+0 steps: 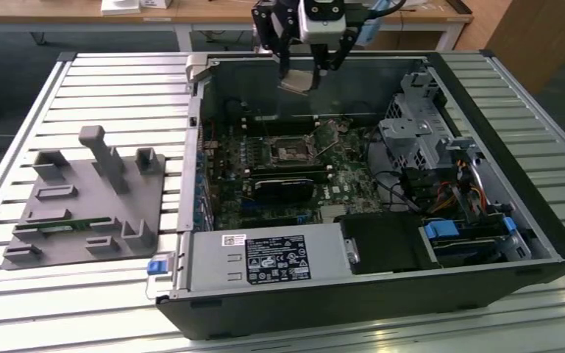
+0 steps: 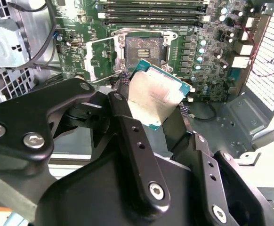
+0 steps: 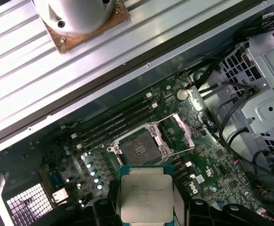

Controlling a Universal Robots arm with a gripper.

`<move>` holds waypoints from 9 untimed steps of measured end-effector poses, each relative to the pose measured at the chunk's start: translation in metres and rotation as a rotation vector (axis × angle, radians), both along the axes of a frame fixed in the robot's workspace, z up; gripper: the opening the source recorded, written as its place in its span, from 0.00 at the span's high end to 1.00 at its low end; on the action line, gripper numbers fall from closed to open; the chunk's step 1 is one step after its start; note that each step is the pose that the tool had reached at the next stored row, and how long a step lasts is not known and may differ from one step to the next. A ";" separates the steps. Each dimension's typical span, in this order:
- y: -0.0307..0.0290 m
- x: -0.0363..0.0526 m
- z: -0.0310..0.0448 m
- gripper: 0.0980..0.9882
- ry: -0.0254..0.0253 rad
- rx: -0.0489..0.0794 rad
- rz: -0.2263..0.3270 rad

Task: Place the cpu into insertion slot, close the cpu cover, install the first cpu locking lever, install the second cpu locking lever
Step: 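Place the cpu into insertion slot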

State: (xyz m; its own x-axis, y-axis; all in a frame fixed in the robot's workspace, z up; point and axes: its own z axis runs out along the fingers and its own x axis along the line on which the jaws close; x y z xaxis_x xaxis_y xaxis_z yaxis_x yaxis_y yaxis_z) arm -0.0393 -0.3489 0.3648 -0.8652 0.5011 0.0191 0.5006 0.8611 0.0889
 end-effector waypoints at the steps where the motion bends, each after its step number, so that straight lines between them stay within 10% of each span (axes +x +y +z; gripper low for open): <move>1: 0.0000 -0.0012 -0.0001 0.51 0.0001 0.000 -0.006; 9: 0.0000 -0.0035 -0.0012 0.51 0.0001 0.000 -0.097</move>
